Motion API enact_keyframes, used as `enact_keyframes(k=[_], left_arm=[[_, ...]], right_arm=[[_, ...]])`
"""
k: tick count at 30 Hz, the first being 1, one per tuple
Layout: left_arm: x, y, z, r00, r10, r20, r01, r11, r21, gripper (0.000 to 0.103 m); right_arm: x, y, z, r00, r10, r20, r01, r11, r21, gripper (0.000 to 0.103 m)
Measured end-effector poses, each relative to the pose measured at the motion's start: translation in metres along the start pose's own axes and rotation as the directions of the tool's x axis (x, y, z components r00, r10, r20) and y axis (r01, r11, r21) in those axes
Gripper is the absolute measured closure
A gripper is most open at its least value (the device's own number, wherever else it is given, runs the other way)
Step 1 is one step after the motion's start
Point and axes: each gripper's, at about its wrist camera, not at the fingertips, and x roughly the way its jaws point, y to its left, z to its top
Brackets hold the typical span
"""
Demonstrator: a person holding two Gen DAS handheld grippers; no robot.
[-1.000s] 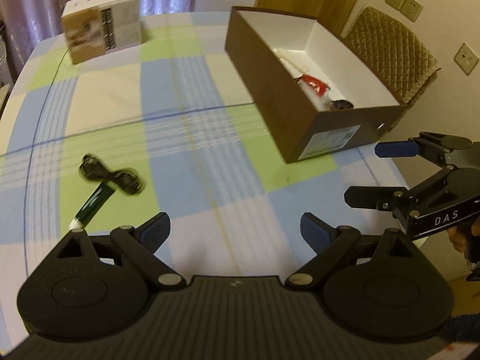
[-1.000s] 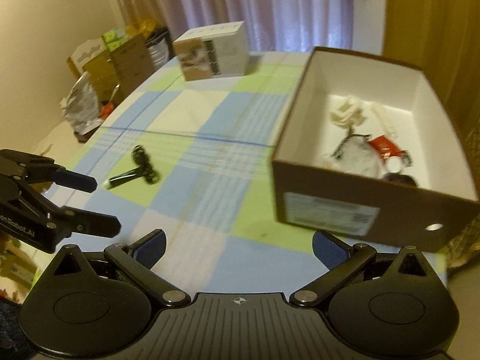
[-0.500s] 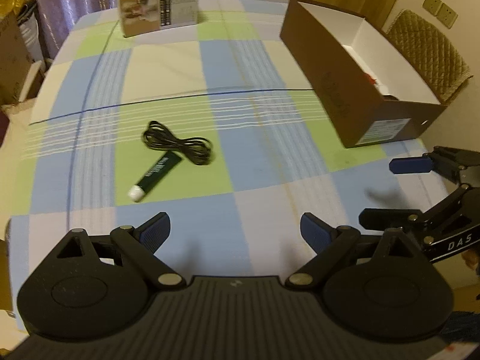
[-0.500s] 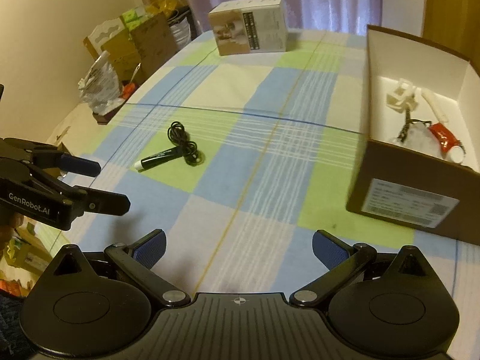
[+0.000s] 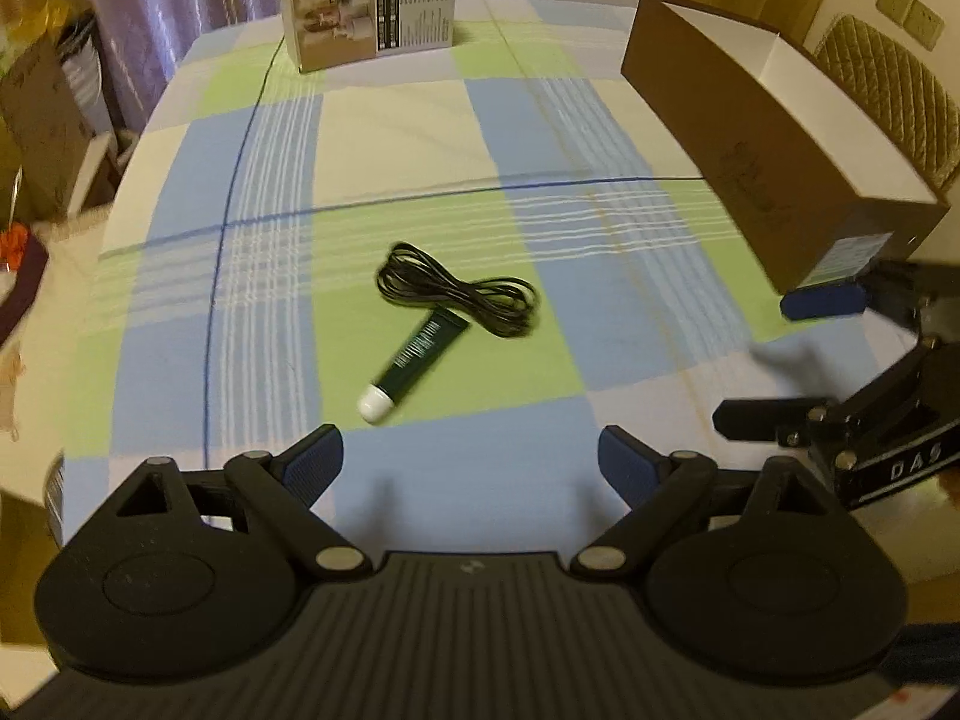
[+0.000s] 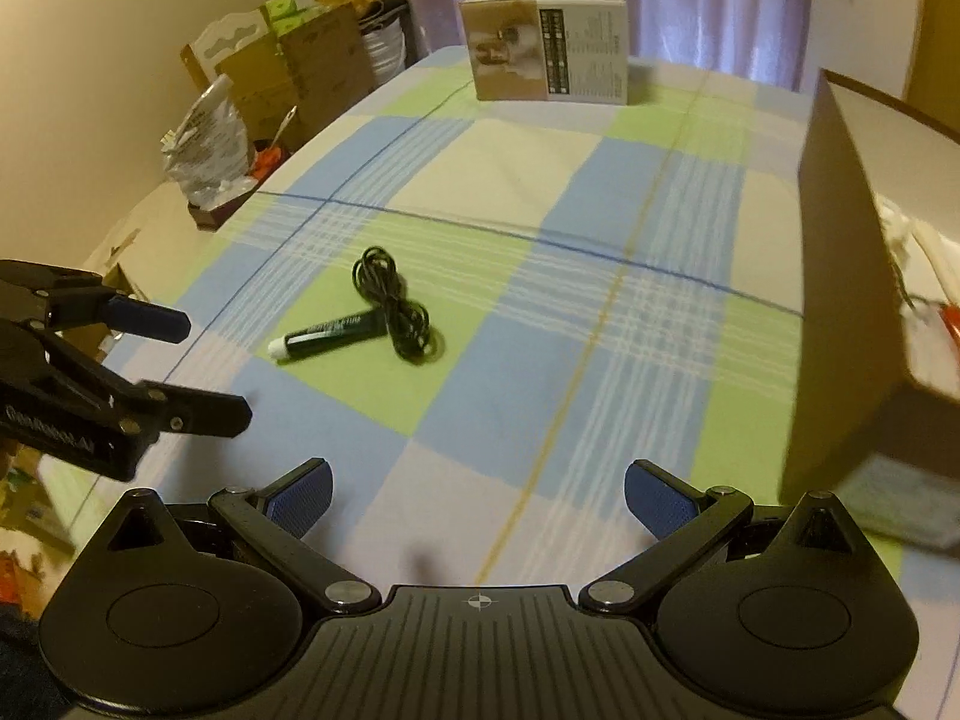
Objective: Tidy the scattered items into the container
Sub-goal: 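Withdraw both tools from the box back toward the cable and lip gel, then grasp the green lip gel tube with the left tool while the right tool grasps the black cable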
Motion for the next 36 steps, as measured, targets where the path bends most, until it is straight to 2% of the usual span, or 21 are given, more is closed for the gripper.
enact_keyframes(k=[6,12,20,24,28,29,36], left_arm=[[0.029,0.014,0.010,0.999,-0.028,0.025,0.024,0.991,0.133,0.038],[0.056,0.025,0.018,0.999,-0.039,-0.013,0.041,0.980,0.197,0.046],[0.077,0.038,0.022,0.998,-0.040,-0.057,0.051,0.977,0.209,0.065],[0.077,0.044,0.023,0.997,-0.058,-0.055,0.067,0.982,0.175,0.082],[0.073,0.052,0.020,0.998,-0.032,-0.055,0.039,0.991,0.130,0.089],[0.072,0.056,0.019,0.998,-0.022,-0.058,0.028,0.994,0.106,0.090],[0.068,0.087,0.018,0.997,0.053,-0.060,-0.058,0.996,-0.071,0.090]], right_arm=[[0.025,0.004,0.019,1.000,-0.008,0.011,0.008,1.000,0.000,0.002],[0.038,0.001,0.030,1.000,-0.008,0.004,0.008,1.000,0.008,0.002],[0.047,-0.004,0.032,1.000,-0.007,-0.019,0.007,1.000,0.022,0.002],[0.053,-0.001,0.037,1.000,0.014,-0.018,-0.014,1.000,0.000,0.002],[0.062,0.007,0.042,1.000,0.020,-0.006,-0.020,0.998,-0.056,0.004],[0.065,0.010,0.043,1.000,0.022,-0.003,-0.022,0.997,-0.068,0.005],[0.090,0.024,0.055,0.998,0.057,0.001,-0.057,0.987,-0.151,0.040]])
